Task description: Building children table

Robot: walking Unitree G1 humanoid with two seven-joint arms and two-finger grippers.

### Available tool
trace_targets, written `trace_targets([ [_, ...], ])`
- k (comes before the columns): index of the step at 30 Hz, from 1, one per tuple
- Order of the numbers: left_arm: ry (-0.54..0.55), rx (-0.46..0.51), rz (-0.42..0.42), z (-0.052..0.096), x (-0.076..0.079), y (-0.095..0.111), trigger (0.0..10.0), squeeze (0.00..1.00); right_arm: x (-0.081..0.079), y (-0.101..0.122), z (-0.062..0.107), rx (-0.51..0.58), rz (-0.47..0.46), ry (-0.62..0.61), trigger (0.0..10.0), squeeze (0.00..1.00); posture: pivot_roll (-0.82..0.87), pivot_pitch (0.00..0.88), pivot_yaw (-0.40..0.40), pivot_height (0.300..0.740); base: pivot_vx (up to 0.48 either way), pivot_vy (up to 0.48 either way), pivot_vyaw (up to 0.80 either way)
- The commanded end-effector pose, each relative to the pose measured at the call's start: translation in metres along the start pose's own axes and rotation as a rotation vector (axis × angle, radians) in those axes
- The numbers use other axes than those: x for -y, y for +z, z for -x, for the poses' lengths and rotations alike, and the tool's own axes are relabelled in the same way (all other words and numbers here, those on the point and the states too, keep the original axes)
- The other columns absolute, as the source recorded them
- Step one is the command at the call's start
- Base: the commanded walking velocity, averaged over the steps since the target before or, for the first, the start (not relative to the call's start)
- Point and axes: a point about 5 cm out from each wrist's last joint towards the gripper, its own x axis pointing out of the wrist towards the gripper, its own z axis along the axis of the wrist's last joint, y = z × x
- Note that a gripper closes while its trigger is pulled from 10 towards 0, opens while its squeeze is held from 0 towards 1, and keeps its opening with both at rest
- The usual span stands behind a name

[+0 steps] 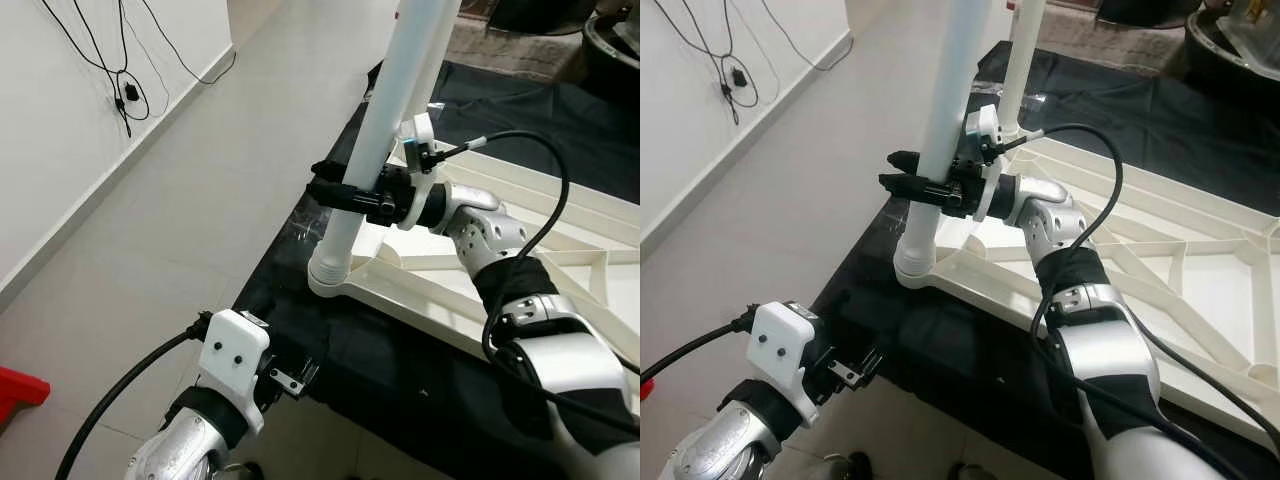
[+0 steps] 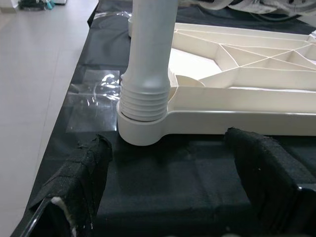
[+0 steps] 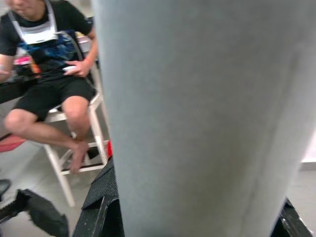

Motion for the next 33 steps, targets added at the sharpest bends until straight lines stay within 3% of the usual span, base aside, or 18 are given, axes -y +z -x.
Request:
trace_targets([
  [1,-0.002,-0.020,-0.009,0.004,0.002,-0.001,10.0,0.00,-0.003,-0.010,-0.001,-0.036,-0.034,0.057,10.0,0.00,0.13,0.280,-0.074,0.740,0.000,0.000,0.00],
  [15,-0.004,-0.022,-0.012,0.004,0.004,0.003,10.0,0.00,-0.013,-0.015,-0.018,-0.102,0.020,0.243,10.0,0.00,0.15,0.302,-0.077,0.740,0.000,0.000,0.00],
  [22,-0.003,-0.022,-0.018,0.002,0.004,0.004,10.0,0.00,-0.020,-0.027,-0.031,-0.308,0.093,0.353,10.0,0.00,0.15,0.313,-0.076,0.740,0.000,0.000,0.00],
  [33,0.000,-0.019,-0.023,0.001,0.005,0.005,10.0,0.00,-0.021,-0.028,-0.039,-0.321,0.086,0.366,10.0,0.00,0.14,0.322,-0.082,0.740,0.000,0.000,0.00],
])
